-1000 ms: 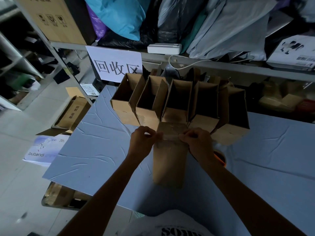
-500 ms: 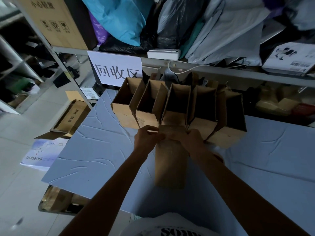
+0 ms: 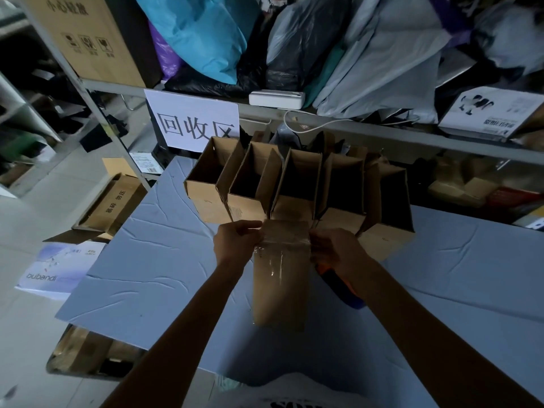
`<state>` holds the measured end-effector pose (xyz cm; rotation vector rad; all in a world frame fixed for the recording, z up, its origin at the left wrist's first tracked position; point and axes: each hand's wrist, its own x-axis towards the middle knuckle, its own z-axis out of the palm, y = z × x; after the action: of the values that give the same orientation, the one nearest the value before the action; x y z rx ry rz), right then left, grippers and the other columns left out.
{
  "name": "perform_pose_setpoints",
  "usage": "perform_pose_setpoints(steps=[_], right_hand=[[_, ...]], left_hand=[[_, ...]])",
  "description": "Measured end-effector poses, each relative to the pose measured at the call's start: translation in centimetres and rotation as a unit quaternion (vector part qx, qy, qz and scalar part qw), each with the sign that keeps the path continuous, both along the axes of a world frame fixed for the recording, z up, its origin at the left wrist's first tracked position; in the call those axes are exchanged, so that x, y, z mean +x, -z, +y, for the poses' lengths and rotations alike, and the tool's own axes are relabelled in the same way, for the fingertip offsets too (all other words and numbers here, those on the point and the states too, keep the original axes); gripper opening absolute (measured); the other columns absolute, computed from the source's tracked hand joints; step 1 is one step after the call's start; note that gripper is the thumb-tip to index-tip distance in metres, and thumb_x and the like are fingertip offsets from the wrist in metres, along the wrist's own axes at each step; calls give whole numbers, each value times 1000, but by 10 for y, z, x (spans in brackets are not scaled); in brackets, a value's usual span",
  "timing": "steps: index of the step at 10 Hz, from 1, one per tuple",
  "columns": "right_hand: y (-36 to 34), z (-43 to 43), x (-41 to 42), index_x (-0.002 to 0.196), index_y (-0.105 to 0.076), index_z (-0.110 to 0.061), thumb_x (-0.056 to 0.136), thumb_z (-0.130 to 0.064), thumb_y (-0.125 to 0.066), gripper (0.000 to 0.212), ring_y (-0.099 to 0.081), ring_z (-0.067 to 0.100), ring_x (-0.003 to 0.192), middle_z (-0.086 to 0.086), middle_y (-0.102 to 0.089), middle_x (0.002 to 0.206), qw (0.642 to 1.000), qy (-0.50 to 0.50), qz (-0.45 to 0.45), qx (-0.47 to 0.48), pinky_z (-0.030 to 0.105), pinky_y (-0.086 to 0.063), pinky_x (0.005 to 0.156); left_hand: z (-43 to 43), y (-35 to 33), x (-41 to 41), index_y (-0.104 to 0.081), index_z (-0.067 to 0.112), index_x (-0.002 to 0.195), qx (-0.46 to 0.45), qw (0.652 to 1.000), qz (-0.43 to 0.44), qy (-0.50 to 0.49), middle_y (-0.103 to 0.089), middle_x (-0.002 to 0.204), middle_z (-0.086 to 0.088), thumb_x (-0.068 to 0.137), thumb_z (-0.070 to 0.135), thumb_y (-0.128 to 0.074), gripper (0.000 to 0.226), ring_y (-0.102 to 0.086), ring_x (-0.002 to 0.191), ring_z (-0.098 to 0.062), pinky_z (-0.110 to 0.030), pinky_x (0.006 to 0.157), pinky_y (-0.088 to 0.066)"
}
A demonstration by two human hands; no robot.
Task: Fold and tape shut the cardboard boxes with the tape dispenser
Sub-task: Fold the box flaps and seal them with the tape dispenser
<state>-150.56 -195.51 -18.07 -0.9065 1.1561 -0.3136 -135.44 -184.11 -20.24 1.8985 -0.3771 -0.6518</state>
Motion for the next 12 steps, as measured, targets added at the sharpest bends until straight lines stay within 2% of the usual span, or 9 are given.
perform_pose_setpoints(steps=[1,3,5,6,8,9,10,11,12], right_hand=[[-1,6,-2,104,-70,-13,73,-45,-73,44,-70,24,90,8,-73,99,998,-56,-11,-33,40,-56,71],[8,15,4,96,-61,-4,69,-22,-84,41,-66,30,89,15,-66,99,984,-38,93,-147,53,-57,73],[-3,6,-7,104,-62,13,82,4,-66,24,-64,31,75,29,-65,107,998,-40,14,-50,45,-50,68],[-4,5,-11,102,-62,11,86,6,-59,17,-64,39,94,27,-65,109,998,-38,13,-39,58,-47,87],[2,10,-12,89,-65,0,87,1,-58,8,-63,22,68,15,-65,84,997,-33,-4,-70,34,-50,59],[16,12,-20,107,-63,-1,91,-13,-56,21,-63,27,97,17,-63,108,997,-20,-35,-69,42,-52,83],[41,21,-41,118,-59,-2,95,-7,-49,25,-60,10,98,9,-58,114,989,-86,-59,-106,24,-50,87],[69,36,-58,126,-51,-6,86,5,-60,42,-59,-6,88,-4,-56,112,954,-195,-13,-227,19,-51,76],[84,57,-65,130,-42,-18,79,-10,-73,60,-60,-1,94,-17,-56,107,943,-174,11,-283,26,-51,82]], left_hand=[[-3,-2,-2,-76,15,96,3,1000,11,-18,-74,83,-6,78,11,-75,18,-68,72,-15,-34,77,-58],[-7,-6,-11,-75,16,96,14,1000,0,-6,-74,80,-3,78,10,-74,20,-70,79,-18,-42,83,-57],[-11,-7,-14,-74,16,99,42,998,-45,0,-74,83,-3,78,2,-67,26,-69,79,-18,-41,80,-58],[-13,-9,-17,-74,16,100,60,996,-67,1,-74,89,-5,79,2,-64,28,-68,85,-19,-40,83,-57],[-10,-10,-21,-70,7,110,62,996,-57,6,-72,102,-9,88,-6,-54,31,-66,94,-19,-35,89,-54],[2,0,-29,-67,5,114,63,997,52,-9,-69,101,-9,93,2,-51,27,-65,93,-21,-33,84,-53],[16,10,-42,-63,16,112,-3,988,149,-31,-65,96,-3,95,6,-45,26,-61,80,-9,-23,65,-46],[32,25,-56,-53,31,116,-9,986,166,11,-61,103,-1,93,6,-45,35,-58,83,-8,-20,59,-41],[55,40,-68,-40,27,138,-52,985,150,67,-58,116,-11,90,-2,-53,58,-59,100,-22,-24,74,-51]])
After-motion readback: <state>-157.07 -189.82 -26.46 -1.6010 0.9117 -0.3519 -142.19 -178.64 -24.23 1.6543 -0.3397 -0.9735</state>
